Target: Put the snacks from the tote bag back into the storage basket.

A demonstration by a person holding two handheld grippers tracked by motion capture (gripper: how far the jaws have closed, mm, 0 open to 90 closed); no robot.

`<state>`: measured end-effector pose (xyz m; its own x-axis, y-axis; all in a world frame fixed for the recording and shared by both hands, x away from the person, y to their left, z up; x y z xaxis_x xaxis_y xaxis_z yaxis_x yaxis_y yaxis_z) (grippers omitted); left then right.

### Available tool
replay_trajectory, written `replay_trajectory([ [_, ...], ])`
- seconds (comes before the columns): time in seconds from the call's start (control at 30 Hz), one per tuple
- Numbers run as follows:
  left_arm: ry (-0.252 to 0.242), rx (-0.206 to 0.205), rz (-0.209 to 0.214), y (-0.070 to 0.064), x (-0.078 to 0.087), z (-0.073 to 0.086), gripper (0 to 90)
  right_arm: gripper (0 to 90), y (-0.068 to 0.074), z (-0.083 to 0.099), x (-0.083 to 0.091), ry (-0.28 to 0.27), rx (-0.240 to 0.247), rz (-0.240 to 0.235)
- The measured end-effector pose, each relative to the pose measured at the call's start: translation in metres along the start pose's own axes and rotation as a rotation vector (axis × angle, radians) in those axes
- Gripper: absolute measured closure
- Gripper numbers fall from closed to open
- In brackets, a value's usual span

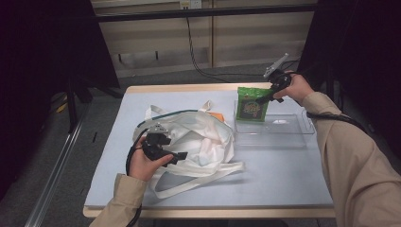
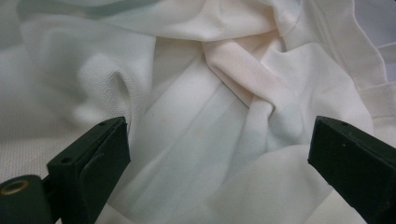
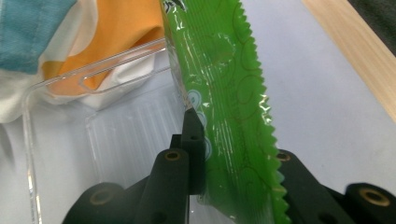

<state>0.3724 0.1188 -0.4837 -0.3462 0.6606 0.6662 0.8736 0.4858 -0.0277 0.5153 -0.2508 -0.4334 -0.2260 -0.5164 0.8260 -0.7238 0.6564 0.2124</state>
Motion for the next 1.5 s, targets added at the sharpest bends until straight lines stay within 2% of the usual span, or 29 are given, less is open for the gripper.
replay_trajectory([
  [0.4, -0.002, -0.006, -0.001, -0.0004, -0.0002, -0.0004, 5.4, 73.3, -0.0040, -0.0043, -0.0037, -0.033, -0.007, 0.032],
  [0.83, 0.005, -0.010, 0.001, -0.0010, -0.0004, -0.0002, 5.4, 68.8, -0.0074, -0.0034, -0.0057, -0.024, -0.024, 0.062],
  [1.27, 0.006, -0.012, 0.003, -0.0013, -0.0009, -0.0001, 5.4, 53.6, -0.0096, -0.0028, -0.0079, -0.023, -0.057, 0.089],
  [1.5, 0.002, -0.006, 0.005, -0.0024, -0.0028, -0.0001, 5.4, 41.5, -0.0094, -0.0024, -0.0058, -0.028, -0.071, 0.095],
])
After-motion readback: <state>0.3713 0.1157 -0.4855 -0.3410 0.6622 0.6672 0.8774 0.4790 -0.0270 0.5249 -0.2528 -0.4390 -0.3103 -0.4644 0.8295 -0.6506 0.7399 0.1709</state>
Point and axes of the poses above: each handheld gripper's, and its own axes: x roughly backward along the jaws, z roughly out of its underside, y roughly to its left, the point moved 7 cm from there along -x, roughly forward along the jaws, and after that the axes turned 14 degrees about -x, right-handed, at the moved point
